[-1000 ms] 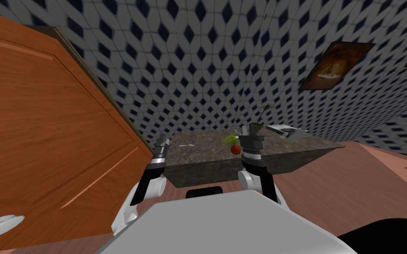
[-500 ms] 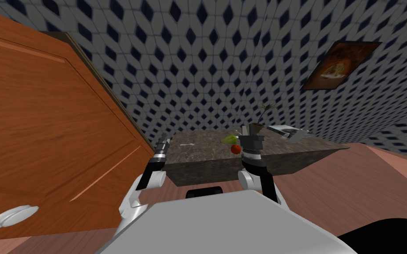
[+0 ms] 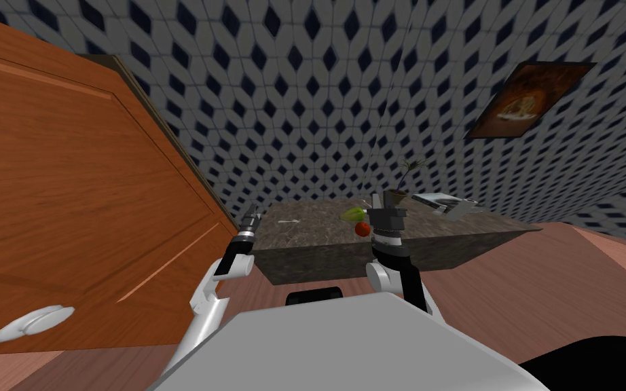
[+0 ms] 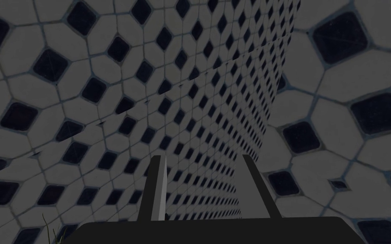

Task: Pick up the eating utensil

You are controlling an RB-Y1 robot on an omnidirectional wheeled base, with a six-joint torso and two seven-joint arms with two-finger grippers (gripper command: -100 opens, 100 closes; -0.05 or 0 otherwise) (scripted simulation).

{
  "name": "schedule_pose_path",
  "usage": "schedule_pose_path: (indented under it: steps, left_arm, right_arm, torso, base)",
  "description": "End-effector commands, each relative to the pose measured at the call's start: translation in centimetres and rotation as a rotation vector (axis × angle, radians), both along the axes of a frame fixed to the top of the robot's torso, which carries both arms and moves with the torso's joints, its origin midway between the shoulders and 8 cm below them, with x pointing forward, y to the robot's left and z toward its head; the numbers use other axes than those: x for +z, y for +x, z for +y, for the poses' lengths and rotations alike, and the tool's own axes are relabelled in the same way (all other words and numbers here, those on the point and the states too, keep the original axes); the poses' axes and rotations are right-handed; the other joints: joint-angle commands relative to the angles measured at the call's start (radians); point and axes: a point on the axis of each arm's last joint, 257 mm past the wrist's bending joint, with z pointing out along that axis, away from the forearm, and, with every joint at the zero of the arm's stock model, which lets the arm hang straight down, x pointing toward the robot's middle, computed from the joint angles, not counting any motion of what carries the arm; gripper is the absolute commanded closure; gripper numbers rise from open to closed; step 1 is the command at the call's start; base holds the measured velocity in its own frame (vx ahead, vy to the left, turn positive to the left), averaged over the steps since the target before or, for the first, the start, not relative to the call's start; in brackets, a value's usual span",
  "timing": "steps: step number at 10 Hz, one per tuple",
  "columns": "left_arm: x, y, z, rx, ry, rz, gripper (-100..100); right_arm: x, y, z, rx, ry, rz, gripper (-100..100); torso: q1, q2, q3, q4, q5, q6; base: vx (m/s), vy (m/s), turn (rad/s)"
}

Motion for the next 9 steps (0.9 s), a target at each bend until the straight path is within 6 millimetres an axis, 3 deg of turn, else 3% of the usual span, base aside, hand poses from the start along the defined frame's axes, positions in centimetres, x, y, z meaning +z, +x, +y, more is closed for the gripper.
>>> schedule_pose_path:
  steps: [1,9]
  left_arm:
    - [-0.8,1.6,1.6,0.022,-0.008,0.043,-100]
    - [-4.6,7.2,7.5,0.125,-0.066,0.227,-100]
  right_arm:
    - [0.0,0.0,0.0,0.0,0.0,0.0,0]
    - [0.0,0.0,0.0,0.0,0.0,0.0,0]
  torso:
    - [0.0,0.0,0.0,0.0,0.0,0.0]
    - [-0.001,0.0,0.0,0.0,0.0,0.0]
  base:
    - [-0.021,-0.007,0.043]
    - [-0.014,-0.017,0.024]
